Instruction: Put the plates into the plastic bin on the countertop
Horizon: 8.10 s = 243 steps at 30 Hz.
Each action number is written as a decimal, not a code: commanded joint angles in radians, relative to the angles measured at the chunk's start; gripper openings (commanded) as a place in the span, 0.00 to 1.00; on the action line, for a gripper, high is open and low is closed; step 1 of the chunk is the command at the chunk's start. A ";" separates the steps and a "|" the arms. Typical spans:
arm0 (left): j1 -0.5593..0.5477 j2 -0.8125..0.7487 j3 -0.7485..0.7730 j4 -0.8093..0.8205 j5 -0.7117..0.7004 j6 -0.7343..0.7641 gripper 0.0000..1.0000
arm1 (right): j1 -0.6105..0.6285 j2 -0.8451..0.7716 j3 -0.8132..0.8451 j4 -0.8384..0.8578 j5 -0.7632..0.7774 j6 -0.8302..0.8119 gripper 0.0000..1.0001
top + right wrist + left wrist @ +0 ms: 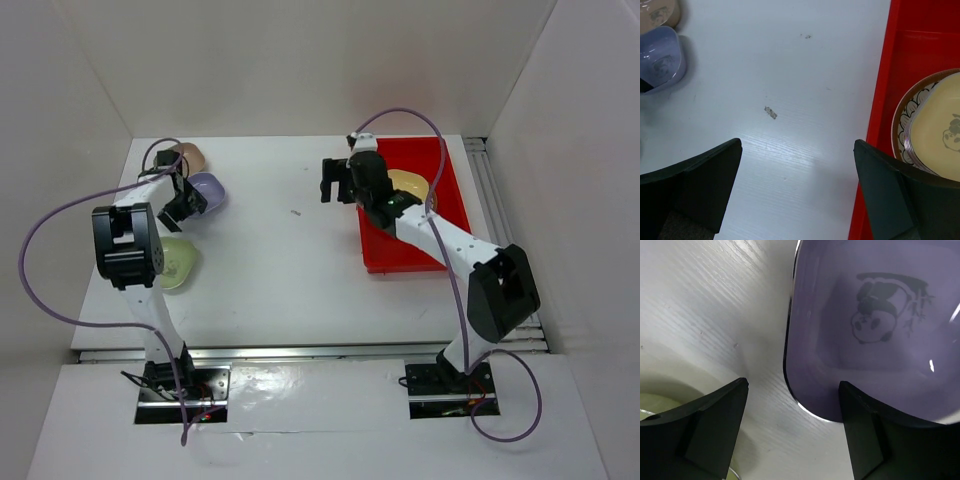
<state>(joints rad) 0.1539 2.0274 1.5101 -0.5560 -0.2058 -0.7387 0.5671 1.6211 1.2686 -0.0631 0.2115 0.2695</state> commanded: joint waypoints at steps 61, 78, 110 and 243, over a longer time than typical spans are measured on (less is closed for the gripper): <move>-0.218 0.025 0.524 -0.185 0.037 0.079 1.00 | -0.489 0.062 0.023 -0.040 -0.176 0.099 0.00; 0.059 0.231 0.691 -0.163 0.157 0.101 0.99 | -0.530 0.099 0.034 0.006 -0.202 0.099 1.00; 0.150 0.537 0.799 -0.041 0.170 0.081 0.15 | -0.171 -0.193 -0.072 0.023 0.069 0.008 1.00; -0.643 -0.277 0.203 -0.245 0.137 -0.128 0.00 | 0.413 -0.210 -0.408 0.549 -0.054 -0.138 1.00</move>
<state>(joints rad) -0.4587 1.7435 1.6817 -0.7906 -0.0956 -0.8219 0.9936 1.4094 0.8169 0.3435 0.0780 0.1463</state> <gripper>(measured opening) 0.047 0.999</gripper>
